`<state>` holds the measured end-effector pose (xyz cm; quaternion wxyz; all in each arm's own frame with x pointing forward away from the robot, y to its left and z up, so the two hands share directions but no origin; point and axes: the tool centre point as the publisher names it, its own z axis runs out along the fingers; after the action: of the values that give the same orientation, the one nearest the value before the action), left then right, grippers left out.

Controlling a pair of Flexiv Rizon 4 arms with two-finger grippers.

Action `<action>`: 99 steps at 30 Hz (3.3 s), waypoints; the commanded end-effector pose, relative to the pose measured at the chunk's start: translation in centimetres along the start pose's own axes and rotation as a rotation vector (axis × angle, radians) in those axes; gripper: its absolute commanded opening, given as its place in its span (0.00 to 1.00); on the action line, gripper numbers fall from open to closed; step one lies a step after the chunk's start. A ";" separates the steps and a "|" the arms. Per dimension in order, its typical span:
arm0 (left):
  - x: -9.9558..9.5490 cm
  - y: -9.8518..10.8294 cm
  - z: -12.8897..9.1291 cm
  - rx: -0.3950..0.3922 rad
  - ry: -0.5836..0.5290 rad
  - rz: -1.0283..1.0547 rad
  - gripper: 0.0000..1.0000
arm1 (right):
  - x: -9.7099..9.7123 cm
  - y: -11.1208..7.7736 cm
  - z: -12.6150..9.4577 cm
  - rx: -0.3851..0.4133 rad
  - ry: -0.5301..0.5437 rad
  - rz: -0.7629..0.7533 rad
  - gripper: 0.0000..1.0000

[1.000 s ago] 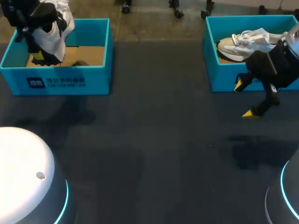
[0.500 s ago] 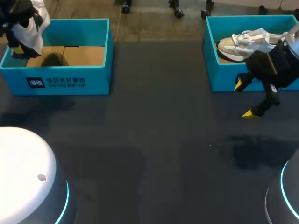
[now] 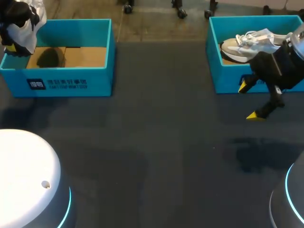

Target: Take the shoe out of the shoebox, open the shoe tongue, remove and reinsert the insole, then place the shoe into the shoebox

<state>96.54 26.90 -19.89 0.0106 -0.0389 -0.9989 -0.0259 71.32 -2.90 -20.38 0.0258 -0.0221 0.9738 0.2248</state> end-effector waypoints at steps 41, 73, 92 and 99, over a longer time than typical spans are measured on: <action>-6.6 4.1 1.4 -0.176 0.057 0.959 0.00 | -0.1 0.0 0.1 0.002 0.001 0.001 1.00; -8.9 7.0 -1.3 -0.232 -0.086 1.864 0.00 | -0.1 0.0 0.1 0.002 0.001 0.001 1.00; -9.2 5.9 -0.1 -0.125 -0.084 1.647 0.00 | -0.1 0.0 0.1 0.002 0.001 0.001 1.00; -10.3 6.0 -0.1 -0.107 -0.100 1.548 0.00 | -0.1 0.0 0.1 0.002 0.001 0.001 1.00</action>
<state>106.48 32.09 -19.76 -0.0240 -0.7302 -0.6801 -0.0612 71.32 -2.90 -20.38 0.0258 -0.0221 0.9738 0.2248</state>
